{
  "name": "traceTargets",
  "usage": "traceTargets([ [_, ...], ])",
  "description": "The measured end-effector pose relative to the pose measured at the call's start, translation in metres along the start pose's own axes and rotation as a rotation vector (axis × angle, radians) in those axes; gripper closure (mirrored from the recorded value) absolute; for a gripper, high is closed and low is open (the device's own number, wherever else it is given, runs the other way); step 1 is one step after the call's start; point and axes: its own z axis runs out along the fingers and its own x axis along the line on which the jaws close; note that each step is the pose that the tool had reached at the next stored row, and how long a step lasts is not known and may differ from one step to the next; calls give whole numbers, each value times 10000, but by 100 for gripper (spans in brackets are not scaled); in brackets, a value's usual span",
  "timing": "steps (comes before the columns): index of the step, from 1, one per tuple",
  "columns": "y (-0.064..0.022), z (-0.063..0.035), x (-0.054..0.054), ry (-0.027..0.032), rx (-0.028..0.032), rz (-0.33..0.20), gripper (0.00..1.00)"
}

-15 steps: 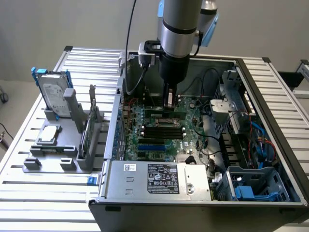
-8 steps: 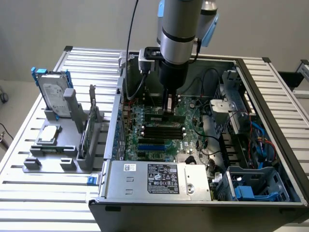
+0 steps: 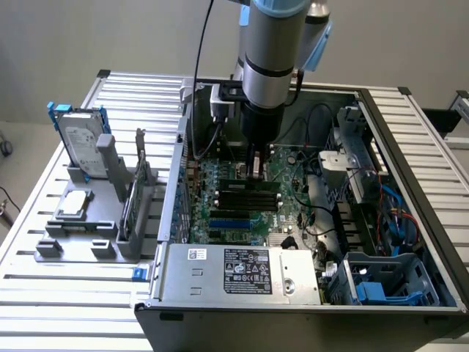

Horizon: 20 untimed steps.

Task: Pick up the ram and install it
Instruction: 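Insert the ram into the slot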

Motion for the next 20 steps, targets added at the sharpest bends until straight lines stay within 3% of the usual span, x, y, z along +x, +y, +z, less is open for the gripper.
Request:
traceTargets([
  [10, -6, 177, 4, -2, 10, 0, 86],
  [20, -9, 197, 4, 17, 11, 2, 86],
])
